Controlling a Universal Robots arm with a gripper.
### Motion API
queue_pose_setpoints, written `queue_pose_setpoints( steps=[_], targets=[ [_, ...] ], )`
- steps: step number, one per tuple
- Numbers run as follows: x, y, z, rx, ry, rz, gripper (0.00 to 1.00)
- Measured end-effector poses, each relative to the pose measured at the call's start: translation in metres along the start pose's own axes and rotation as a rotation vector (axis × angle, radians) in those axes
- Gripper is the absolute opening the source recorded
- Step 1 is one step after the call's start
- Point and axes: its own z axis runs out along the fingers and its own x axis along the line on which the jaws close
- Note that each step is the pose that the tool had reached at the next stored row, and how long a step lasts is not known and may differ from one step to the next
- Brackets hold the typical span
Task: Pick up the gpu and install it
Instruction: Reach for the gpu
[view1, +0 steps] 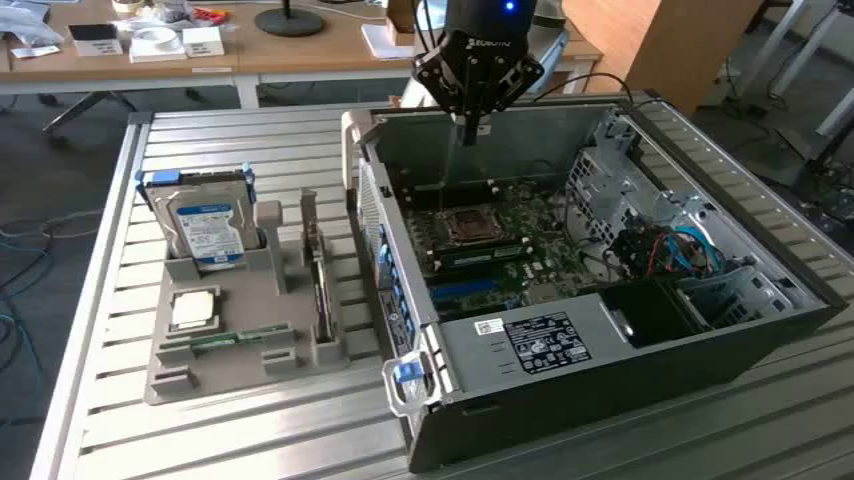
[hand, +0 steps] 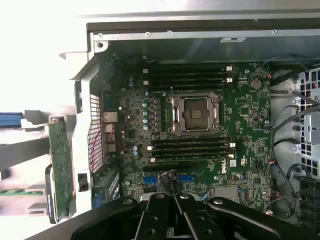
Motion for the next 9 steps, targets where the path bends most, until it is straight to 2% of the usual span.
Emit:
queue_pose_setpoints(
  steps=[9],
  targets=[
    [0.0000,0.0000,0.0000,0.0000,0.0000,0.000,0.11]
  ],
)
